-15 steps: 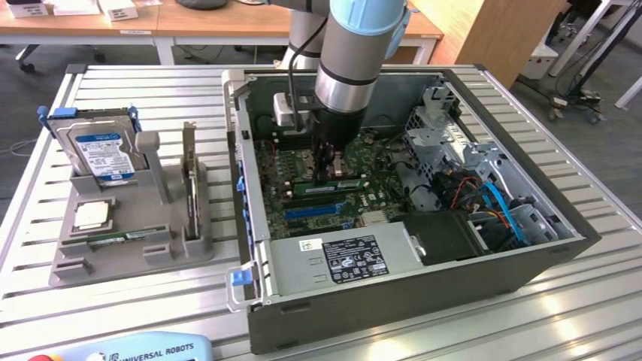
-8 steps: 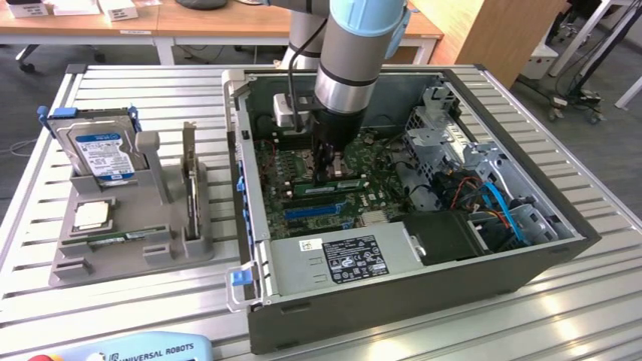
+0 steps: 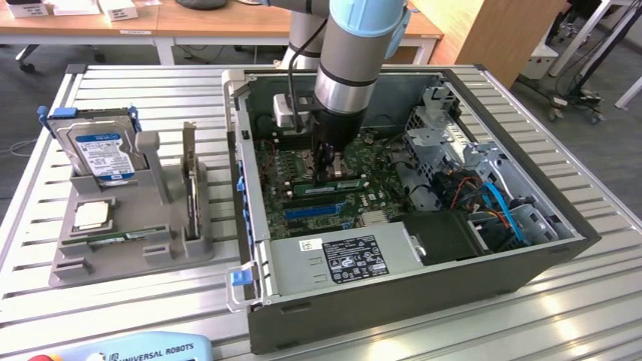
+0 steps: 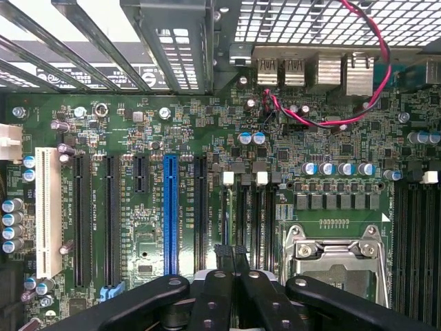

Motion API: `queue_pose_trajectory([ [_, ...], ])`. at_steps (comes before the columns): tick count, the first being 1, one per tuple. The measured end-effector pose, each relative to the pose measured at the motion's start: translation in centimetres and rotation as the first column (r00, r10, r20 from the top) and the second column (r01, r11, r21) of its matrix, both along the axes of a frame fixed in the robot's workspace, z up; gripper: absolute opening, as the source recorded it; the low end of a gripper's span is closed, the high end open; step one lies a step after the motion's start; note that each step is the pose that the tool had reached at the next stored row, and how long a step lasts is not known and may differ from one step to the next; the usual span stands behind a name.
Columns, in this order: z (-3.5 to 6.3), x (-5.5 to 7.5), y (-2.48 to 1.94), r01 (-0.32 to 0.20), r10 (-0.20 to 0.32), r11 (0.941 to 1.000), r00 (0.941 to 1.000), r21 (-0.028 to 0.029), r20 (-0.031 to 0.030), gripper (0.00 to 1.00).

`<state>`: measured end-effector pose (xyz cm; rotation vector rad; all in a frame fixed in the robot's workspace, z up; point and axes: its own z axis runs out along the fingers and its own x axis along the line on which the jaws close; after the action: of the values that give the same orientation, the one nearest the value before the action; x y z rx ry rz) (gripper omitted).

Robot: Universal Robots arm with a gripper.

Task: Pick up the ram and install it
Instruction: 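Press down the ram until it locks into place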

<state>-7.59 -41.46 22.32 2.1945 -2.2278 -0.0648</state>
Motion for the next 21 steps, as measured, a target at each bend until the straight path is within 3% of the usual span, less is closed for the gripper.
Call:
queue_pose_trajectory([
  [21,-0.17,0.0,0.0,0.0,0.0,1.0,1.0,0.0004,0.0001,0.1],
])
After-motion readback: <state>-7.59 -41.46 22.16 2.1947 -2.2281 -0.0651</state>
